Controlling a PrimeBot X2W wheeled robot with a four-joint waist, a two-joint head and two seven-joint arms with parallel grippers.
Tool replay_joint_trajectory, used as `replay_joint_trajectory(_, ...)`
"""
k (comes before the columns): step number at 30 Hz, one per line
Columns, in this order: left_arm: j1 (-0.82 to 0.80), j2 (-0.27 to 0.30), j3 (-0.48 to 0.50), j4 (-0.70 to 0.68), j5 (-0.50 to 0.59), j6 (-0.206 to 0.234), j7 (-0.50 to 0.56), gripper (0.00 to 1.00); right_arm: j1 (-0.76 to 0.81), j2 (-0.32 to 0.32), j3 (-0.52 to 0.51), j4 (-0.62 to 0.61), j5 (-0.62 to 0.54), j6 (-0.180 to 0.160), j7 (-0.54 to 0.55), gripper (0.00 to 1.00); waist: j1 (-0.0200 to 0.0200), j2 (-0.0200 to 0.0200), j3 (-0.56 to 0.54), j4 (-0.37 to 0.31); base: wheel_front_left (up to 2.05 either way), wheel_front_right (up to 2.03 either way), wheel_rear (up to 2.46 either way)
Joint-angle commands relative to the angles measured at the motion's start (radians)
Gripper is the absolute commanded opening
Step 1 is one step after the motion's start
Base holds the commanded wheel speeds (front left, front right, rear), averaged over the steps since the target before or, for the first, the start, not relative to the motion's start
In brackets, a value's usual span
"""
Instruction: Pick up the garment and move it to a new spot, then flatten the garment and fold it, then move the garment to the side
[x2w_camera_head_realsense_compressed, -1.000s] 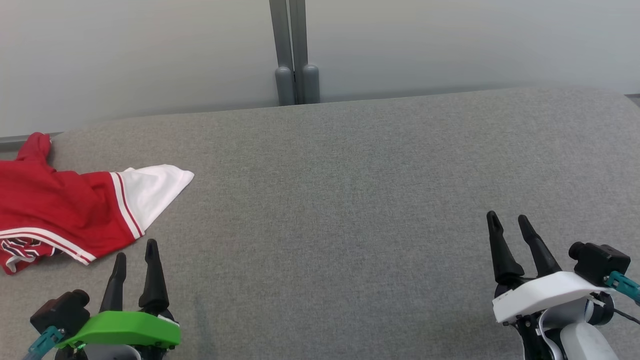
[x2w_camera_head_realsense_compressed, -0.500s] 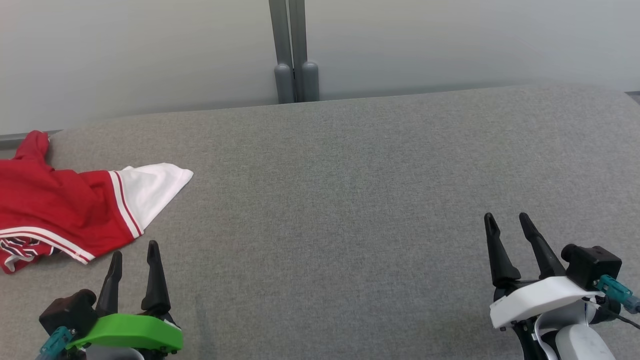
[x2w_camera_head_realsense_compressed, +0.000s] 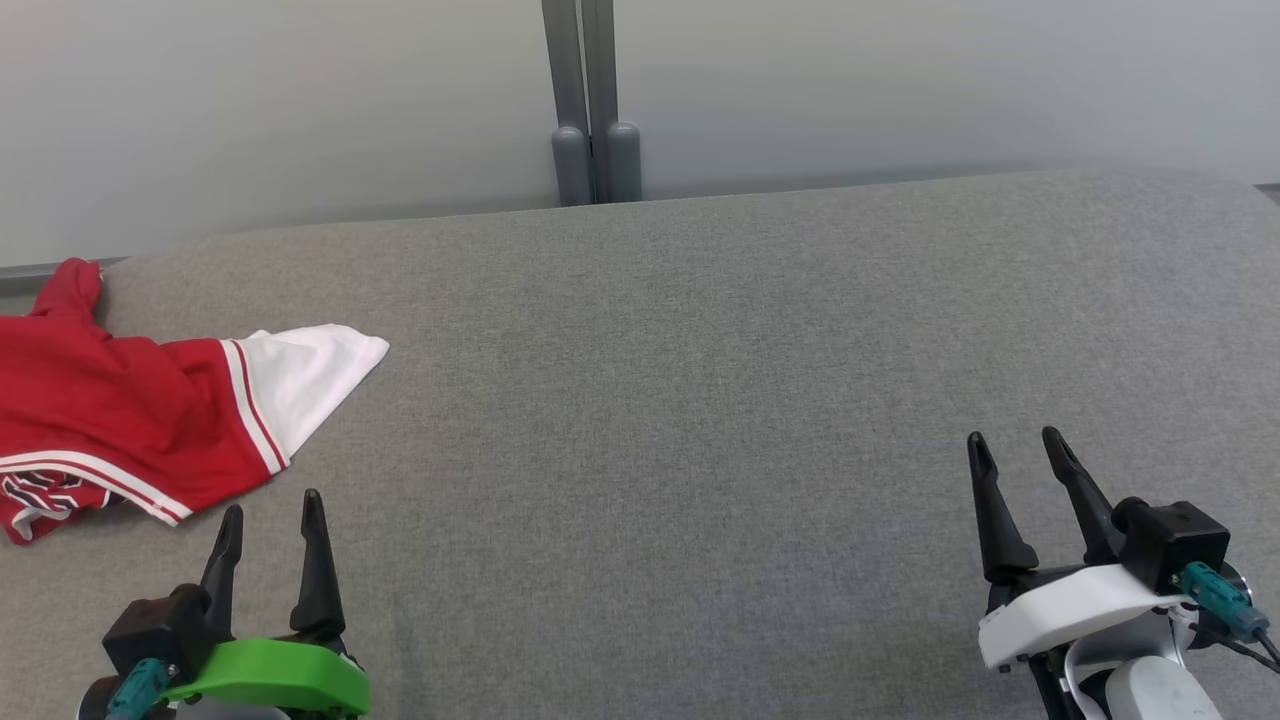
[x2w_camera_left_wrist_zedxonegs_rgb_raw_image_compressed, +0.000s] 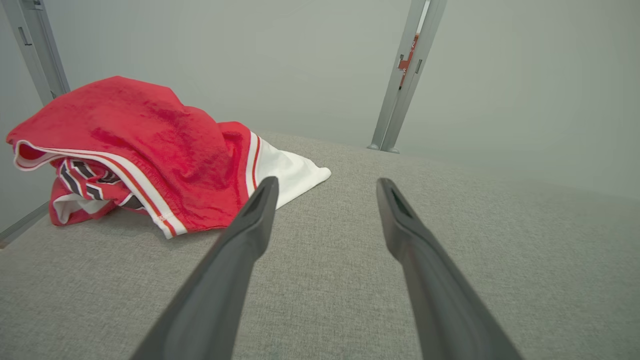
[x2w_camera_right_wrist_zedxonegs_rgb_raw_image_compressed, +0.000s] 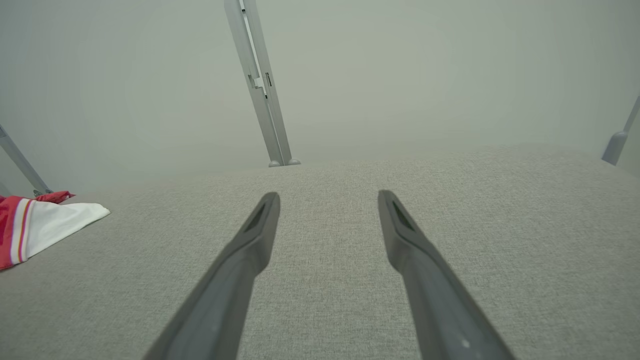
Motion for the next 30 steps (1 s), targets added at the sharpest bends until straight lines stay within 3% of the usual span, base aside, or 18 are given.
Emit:
replay_joint_trajectory(1,0.008,0.011,0.005,-0.001,0.034,0.002,-0.009,1.0,0.006,0.001,-0.003,-0.01,-0.027,0.0,-0.01,1.0,0.0,0.0,0.0,0.001,0.0,0.0,0.0)
replay_joint_trajectory(30,0.022,0.01,0.034,0.029,0.232,-0.013,-0.064,1.0,0.029,0.009,-0.063,0.001,-0.206,0.0,-0.064,1.0,0.0,0.0,0.004,0.005,0.0,0.0,0.0)
